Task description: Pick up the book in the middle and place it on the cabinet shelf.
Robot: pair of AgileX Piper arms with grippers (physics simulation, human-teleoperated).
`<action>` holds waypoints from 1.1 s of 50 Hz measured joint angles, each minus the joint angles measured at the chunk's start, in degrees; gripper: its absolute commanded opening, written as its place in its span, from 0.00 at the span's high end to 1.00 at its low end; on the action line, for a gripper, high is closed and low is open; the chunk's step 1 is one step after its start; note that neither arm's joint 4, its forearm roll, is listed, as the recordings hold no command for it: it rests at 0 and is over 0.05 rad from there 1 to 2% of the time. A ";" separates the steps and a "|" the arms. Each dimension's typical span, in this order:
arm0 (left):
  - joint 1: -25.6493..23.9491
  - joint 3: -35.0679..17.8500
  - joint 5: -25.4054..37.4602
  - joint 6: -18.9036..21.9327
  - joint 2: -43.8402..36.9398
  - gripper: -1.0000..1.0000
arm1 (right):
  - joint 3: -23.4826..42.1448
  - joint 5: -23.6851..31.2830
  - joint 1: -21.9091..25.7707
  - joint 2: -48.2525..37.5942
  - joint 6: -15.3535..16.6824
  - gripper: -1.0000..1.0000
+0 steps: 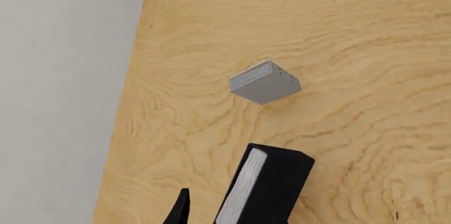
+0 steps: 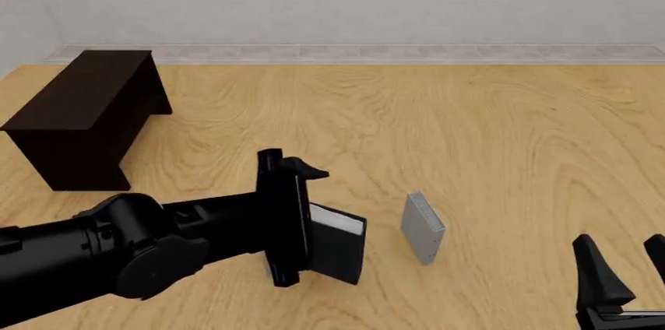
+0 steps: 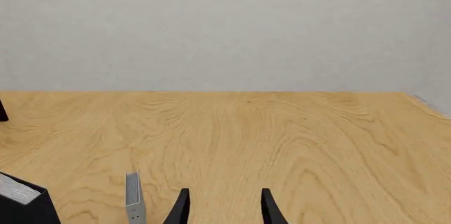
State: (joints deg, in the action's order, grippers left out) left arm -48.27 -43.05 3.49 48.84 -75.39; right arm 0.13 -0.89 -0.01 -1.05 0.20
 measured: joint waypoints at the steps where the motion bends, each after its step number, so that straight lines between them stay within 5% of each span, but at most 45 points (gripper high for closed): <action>1: -0.17 -0.12 0.02 -0.10 -0.22 0.00 | 0.00 0.00 0.00 0.00 0.00 0.00; 55: -2.61 0.31 -2.22 -3.82 -8.11 0.00 | 0.00 0.00 0.00 0.00 0.00 0.00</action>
State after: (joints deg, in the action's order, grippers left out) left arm -50.88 -42.74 1.27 45.03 -83.51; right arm 0.13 -0.89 -0.01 -1.05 0.20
